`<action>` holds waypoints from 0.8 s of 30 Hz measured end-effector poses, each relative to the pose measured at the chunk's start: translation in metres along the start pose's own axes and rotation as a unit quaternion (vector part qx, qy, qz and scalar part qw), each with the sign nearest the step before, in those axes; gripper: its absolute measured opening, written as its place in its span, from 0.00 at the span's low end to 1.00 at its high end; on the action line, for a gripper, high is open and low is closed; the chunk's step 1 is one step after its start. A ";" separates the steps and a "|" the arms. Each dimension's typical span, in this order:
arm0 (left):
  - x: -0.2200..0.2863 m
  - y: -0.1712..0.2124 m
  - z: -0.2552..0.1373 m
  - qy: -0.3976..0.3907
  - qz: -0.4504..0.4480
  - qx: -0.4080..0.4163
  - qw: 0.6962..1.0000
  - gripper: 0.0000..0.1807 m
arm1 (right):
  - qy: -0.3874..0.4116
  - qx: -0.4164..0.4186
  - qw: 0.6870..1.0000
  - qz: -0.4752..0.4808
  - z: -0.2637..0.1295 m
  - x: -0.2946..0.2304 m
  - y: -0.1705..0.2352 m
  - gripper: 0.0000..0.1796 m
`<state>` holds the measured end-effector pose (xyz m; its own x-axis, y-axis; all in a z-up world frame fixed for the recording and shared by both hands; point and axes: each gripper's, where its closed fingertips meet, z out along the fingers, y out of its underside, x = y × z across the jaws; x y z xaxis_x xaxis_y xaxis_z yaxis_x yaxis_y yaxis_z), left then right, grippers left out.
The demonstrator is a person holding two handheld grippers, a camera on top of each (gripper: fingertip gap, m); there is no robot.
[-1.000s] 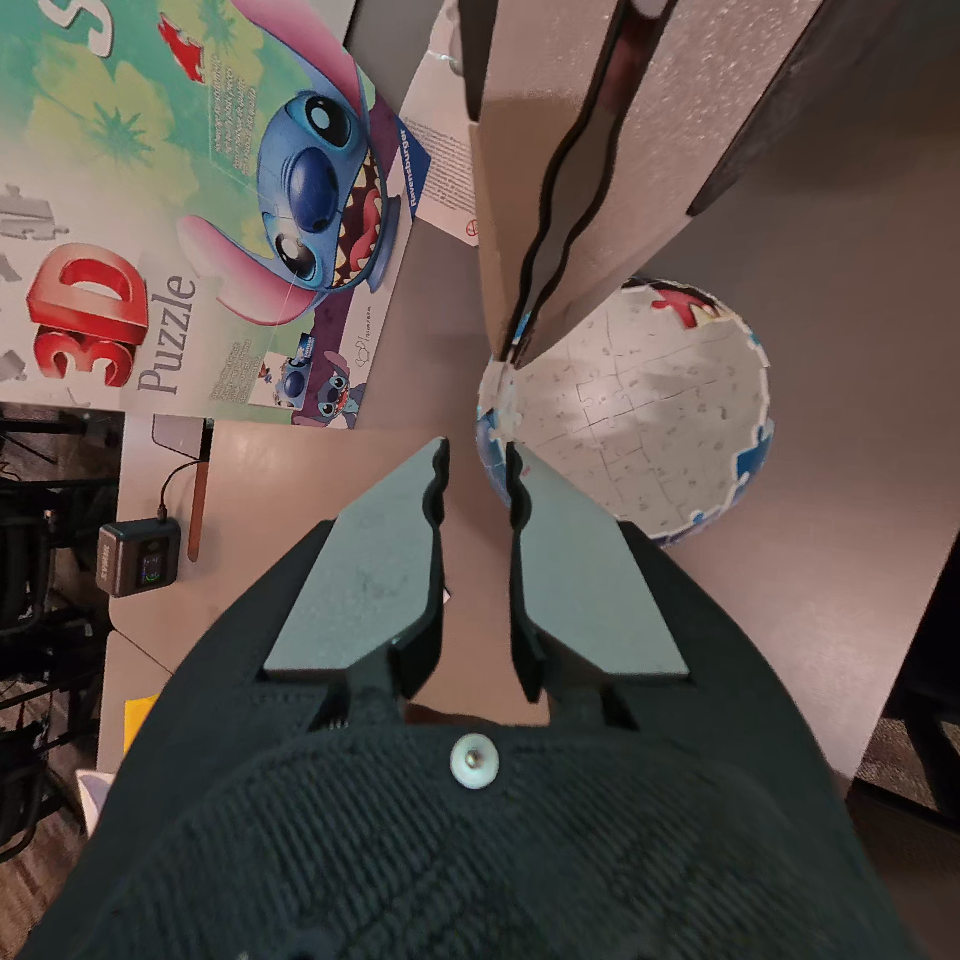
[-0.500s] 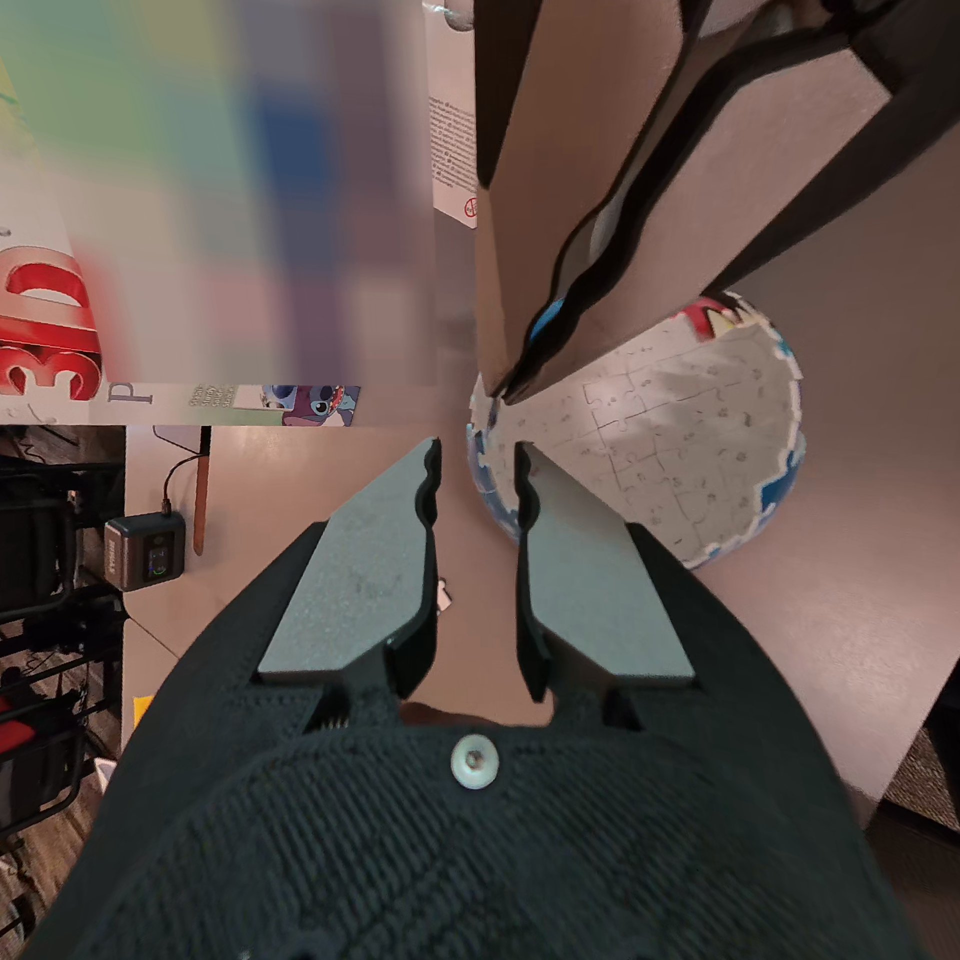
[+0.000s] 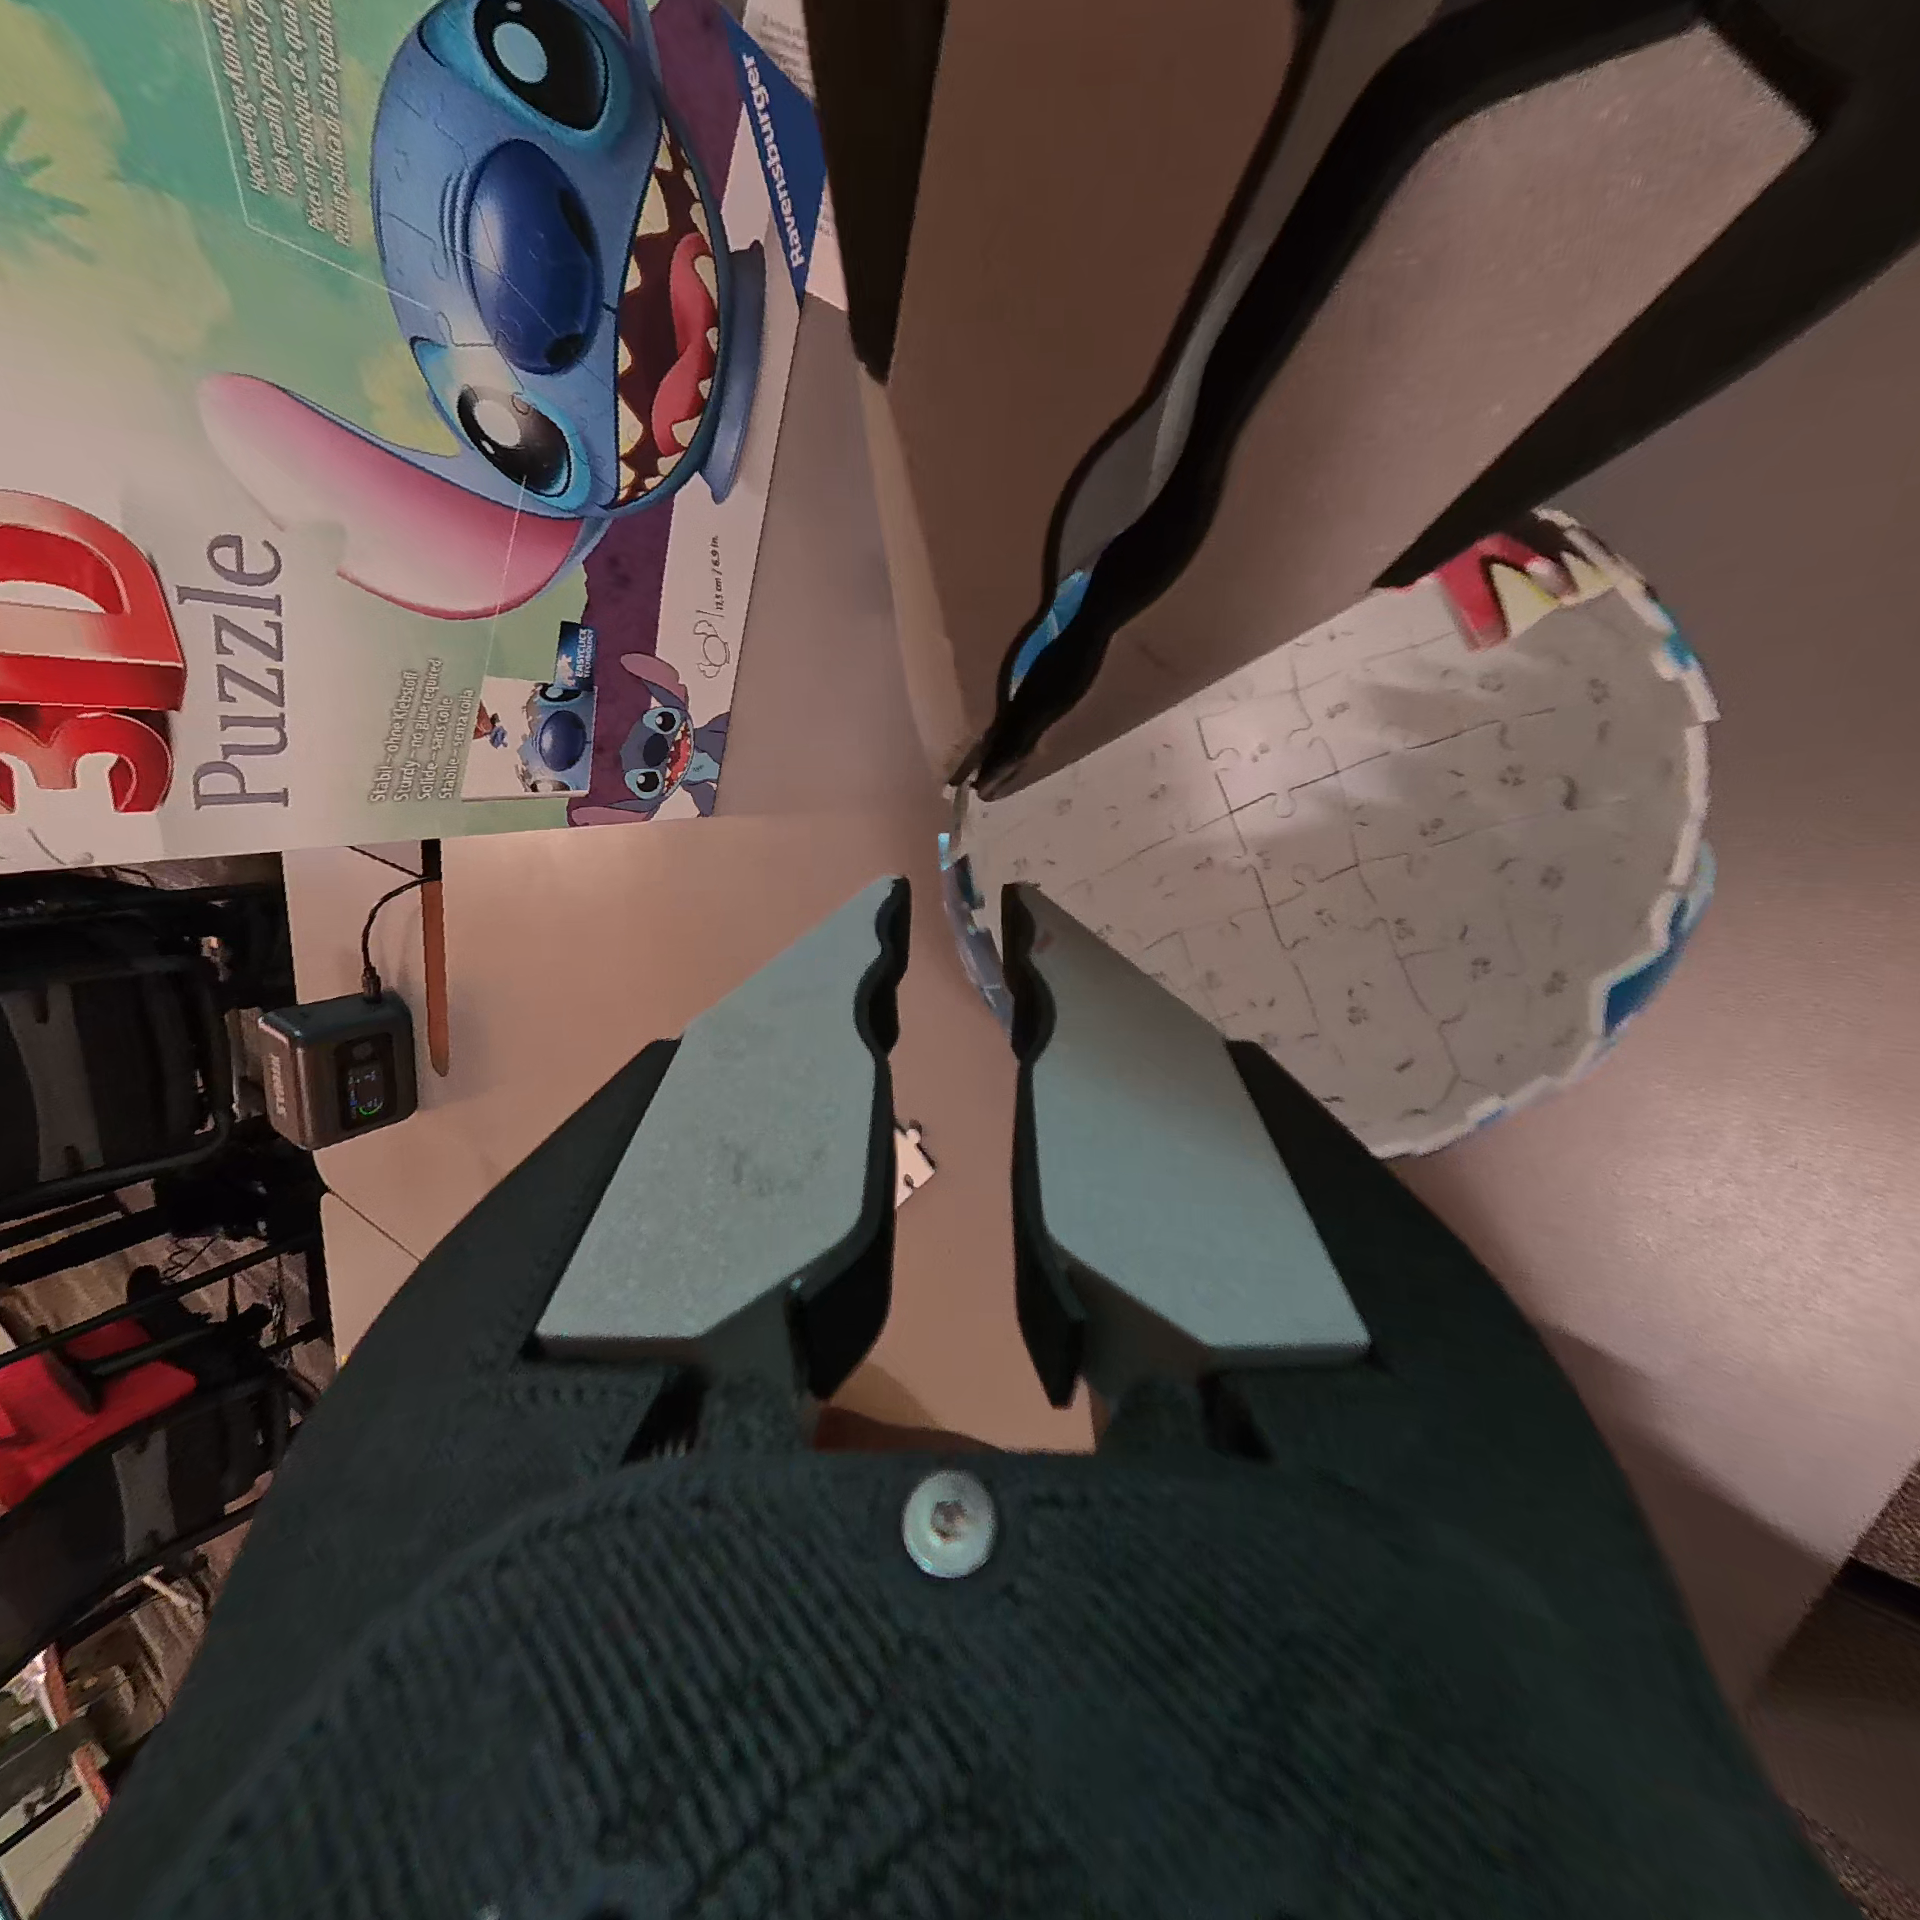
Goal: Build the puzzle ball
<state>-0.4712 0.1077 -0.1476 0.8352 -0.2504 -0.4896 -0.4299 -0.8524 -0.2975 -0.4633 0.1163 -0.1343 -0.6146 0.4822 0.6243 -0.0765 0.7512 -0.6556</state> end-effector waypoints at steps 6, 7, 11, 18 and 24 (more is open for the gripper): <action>0.000 0.000 0.002 0.005 0.003 -0.001 1.000 0.06 | 0.004 0.009 1.000 0.000 0.001 0.001 0.000 0.00; 0.000 -0.001 0.003 0.004 0.004 -0.001 1.000 0.06 | 0.002 0.014 1.000 0.002 0.001 0.000 -0.001 0.00; 0.000 -0.002 0.006 0.003 0.013 -0.009 1.000 0.05 | 0.002 0.018 1.000 0.001 0.002 0.000 0.000 0.00; -0.002 -0.004 0.008 0.006 0.018 -0.014 1.000 0.03 | 0.008 0.024 1.000 0.001 0.004 0.003 0.000 0.00; -0.003 -0.001 0.010 0.001 0.024 -0.029 0.999 0.05 | 0.008 0.033 0.999 0.006 0.005 0.004 0.000 0.00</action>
<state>-0.4768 0.1142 -0.1537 0.8148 -0.2915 -0.5012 -0.4487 -0.8645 -0.2265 -0.4698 0.1161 -0.1343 -0.6030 0.4992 0.6222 -0.1202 0.7142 -0.6895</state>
